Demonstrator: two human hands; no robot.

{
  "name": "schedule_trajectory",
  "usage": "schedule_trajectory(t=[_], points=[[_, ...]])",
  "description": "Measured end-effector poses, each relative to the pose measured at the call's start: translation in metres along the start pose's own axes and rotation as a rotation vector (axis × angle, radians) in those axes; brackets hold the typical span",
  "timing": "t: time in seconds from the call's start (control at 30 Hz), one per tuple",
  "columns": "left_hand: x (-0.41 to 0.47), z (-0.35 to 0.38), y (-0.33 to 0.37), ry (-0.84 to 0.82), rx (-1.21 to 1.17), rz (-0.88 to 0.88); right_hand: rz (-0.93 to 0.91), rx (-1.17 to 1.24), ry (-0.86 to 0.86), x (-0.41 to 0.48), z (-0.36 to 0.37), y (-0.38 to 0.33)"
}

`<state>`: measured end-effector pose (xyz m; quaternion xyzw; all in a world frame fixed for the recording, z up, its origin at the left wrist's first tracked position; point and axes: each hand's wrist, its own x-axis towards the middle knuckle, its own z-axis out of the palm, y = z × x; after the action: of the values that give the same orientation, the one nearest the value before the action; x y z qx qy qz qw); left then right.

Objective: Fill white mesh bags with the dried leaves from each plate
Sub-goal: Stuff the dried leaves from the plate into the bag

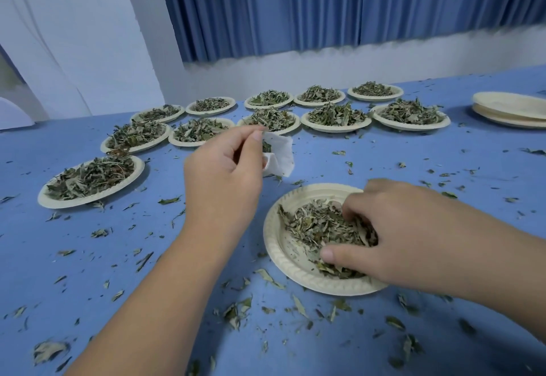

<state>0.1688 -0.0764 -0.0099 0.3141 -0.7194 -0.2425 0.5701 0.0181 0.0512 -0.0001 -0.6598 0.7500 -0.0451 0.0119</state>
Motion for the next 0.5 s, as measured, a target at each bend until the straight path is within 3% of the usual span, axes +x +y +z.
schedule_trajectory(t=[0.23, 0.5], points=[[-0.008, 0.011, -0.003, -0.082, 0.119, 0.071, 0.022, -0.022, -0.095, 0.003, 0.008, -0.011], [-0.007, 0.013, -0.009, -0.117, 0.133, 0.015, 0.018, 0.022, -0.09, 0.008, 0.013, -0.013]])
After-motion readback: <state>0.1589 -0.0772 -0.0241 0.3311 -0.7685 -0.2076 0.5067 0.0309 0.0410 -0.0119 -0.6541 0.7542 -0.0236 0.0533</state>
